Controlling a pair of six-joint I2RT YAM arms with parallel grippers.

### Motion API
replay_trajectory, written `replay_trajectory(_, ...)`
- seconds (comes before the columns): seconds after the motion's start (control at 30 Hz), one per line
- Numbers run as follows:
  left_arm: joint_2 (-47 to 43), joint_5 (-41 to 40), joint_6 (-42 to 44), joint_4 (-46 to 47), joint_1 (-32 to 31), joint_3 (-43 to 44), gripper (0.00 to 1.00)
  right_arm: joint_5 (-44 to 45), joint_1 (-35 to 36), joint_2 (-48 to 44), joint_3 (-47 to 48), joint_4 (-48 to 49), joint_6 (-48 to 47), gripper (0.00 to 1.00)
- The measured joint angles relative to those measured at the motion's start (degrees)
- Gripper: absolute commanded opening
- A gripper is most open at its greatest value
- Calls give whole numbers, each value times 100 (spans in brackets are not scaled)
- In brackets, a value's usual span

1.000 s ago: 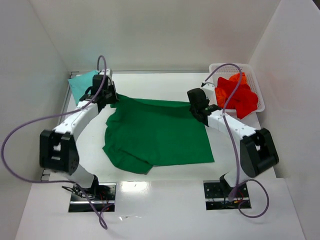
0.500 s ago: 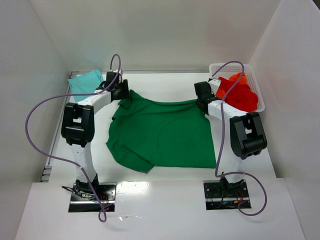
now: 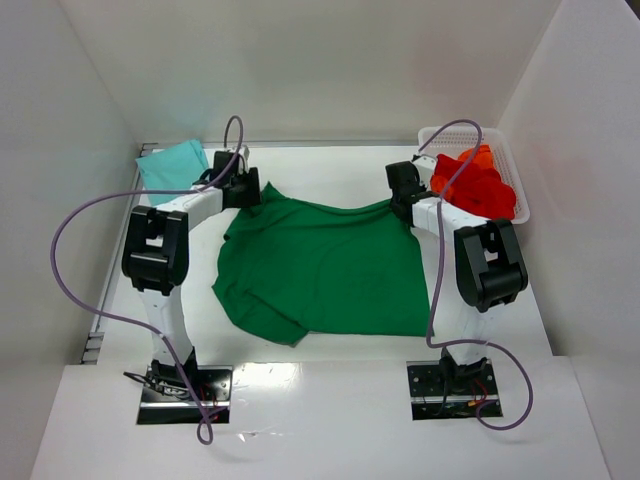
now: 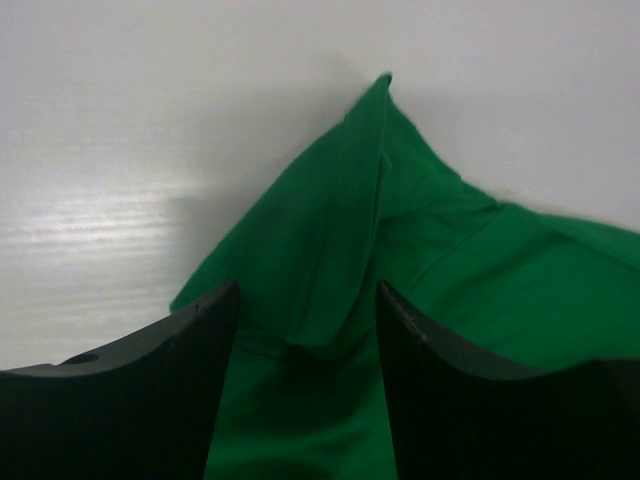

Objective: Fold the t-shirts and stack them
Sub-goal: Flatten out the tshirt

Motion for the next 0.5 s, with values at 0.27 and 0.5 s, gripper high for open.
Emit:
replay_trajectory(0.27, -449, -33, -179, -173, 2, -507, 69, -94, 0, 2, 0, 13, 0, 0)
replay_trajectory(0.5, -967, 68, -340, -206, 2, -522, 68, -145, 0, 0, 0, 19, 0, 0)
